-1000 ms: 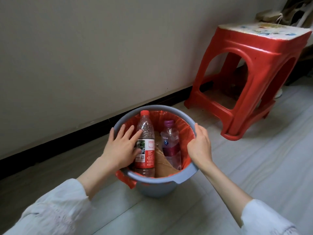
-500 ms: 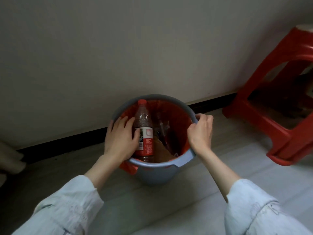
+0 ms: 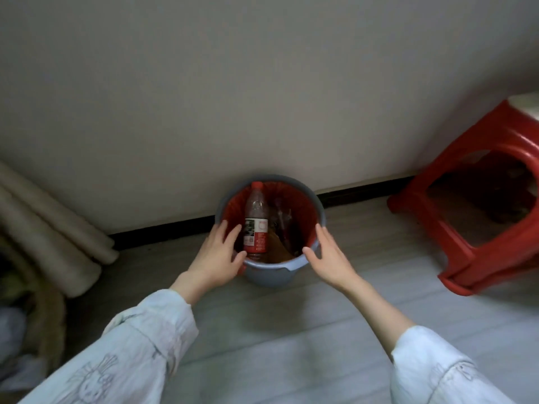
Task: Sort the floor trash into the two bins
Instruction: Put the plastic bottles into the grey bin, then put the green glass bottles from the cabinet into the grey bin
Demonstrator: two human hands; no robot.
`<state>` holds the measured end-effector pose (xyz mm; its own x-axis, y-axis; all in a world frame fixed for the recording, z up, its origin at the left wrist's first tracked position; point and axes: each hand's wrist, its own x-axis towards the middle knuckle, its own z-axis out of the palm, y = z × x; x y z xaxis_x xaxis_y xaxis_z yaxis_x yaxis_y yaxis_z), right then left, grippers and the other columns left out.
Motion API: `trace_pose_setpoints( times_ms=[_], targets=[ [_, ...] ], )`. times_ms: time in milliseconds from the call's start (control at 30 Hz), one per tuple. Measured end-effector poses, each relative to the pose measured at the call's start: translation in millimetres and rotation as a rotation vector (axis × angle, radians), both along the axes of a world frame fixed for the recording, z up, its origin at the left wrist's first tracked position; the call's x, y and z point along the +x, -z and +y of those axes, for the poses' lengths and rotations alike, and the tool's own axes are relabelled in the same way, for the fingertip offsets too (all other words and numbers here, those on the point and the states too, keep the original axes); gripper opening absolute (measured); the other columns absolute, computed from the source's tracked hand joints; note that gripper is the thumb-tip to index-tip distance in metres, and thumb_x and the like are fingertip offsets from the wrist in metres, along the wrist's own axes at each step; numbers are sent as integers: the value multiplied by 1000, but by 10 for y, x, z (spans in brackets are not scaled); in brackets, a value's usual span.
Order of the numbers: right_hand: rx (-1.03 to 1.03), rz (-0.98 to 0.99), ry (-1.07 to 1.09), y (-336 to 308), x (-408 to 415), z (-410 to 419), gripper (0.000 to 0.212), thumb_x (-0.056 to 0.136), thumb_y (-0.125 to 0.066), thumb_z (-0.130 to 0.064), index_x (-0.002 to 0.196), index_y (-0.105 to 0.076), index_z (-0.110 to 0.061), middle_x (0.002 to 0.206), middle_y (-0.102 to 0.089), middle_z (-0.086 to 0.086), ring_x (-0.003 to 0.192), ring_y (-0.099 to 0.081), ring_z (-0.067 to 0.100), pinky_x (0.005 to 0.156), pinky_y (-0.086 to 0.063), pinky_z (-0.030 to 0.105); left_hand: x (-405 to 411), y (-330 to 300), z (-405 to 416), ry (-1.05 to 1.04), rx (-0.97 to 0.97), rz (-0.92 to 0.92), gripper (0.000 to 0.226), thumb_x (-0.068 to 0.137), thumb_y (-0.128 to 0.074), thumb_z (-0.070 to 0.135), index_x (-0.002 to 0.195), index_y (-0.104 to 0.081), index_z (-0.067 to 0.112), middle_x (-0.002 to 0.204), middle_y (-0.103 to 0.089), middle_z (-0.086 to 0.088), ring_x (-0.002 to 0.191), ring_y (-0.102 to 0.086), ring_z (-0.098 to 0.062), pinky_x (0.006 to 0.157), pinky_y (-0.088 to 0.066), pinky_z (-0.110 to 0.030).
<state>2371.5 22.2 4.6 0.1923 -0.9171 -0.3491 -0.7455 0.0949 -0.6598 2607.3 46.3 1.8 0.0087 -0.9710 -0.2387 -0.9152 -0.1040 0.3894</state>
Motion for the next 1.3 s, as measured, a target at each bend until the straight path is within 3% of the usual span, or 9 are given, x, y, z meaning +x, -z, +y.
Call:
trace_pose_setpoints(
  times_ms=[167, 400, 500, 600, 700, 900, 1067, 1200, 1300],
  targets=[
    [108, -97, -83, -1509, 149, 528, 64, 97, -44, -29, 150, -10, -21, 157, -14, -5, 144, -13, 12, 114, -16, 28, 7, -1390, 636, -143, 143, 177, 64, 95, -46, 32, 148, -13, 20, 156, -6, -14, 145, -2, -25, 118, -7, -33],
    [148, -71, -193, -3835, 620, 1243, 54, 98, -43, -26, 147, -23, -22, 148, -37, -2, 134, -37, 14, 105, -28, 25, 355, -3860, 1573, -333, 9, 441, 54, 95, -48, 29, 144, -28, 20, 148, -32, 2, 137, -27, -8, 107, -18, -16],
    [197, -106, -265, -4394, 904, 1538, 54, 97, -45, -27, 146, -24, -28, 147, -39, -6, 129, -43, 11, 107, -32, 27, 570, -4453, 2089, -439, 7, 499, 51, 94, -47, 33, 142, -30, 26, 146, -33, 7, 134, -30, -5, 111, -25, -27],
    [214, -116, -365, -4903, 1273, 1736, 53, 96, -49, -23, 145, -29, -26, 143, -44, -2, 127, -46, 11, 108, -34, 27, 902, -4963, 2669, -627, -51, 530, 48, 94, -49, 29, 139, -36, 23, 141, -40, 6, 129, -36, -5, 110, -30, -29],
    [136, -184, -389, -5265, 1604, 1890, 50, 95, -50, -19, 142, -34, -22, 136, -50, 0, 115, -51, 8, 104, -35, 24, 1128, -5252, 3100, -727, -149, 517, 45, 93, -50, 28, 136, -40, 23, 134, -45, 7, 125, -41, -6, 108, -34, -31],
    [152, -254, -692, -5526, 2225, 2748, 44, 96, -48, -19, 139, -37, -23, 129, -55, -1, 105, -53, 4, 88, -36, 9, 1301, -5603, 4069, -872, -310, 322, 35, 94, -49, 26, 129, -48, 22, 121, -44, 17, 116, -41, 0, 97, -26, -14],
    [218, -245, -990, -5583, 2529, 3584, 43, 97, -47, -21, 138, -39, -23, 122, -56, -6, 97, -54, 1, 73, -37, -4, 1135, -5749, 5136, -1233, -415, 364, 32, 94, -49, 20, 126, -52, 22, 120, -47, 13, 116, -45, -6, 101, -33, -23],
    [189, -228, -1175, -5734, 2837, 4100, 43, 96, -48, -26, 138, -39, -23, 124, -58, -4, 100, -56, 3, 78, -41, 2, 1058, -5873, 5912, -1451, -534, 369, 29, 94, -49, 16, 121, -53, 25, 122, -50, 8, 112, -47, -7, 93, -37, -23],
    [155, -246, -1294, -5887, 3118, 4466, 46, 94, -51, -27, 138, -38, -23, 127, -58, 0, 109, -58, 9, 92, -45, 20, 1076, -5975, 6356, -1586, -654, 326, 28, 92, -51, 8, 118, -55, 18, 119, -57, 1, 106, -51, -9, 85, -37, -18]
  ],
)
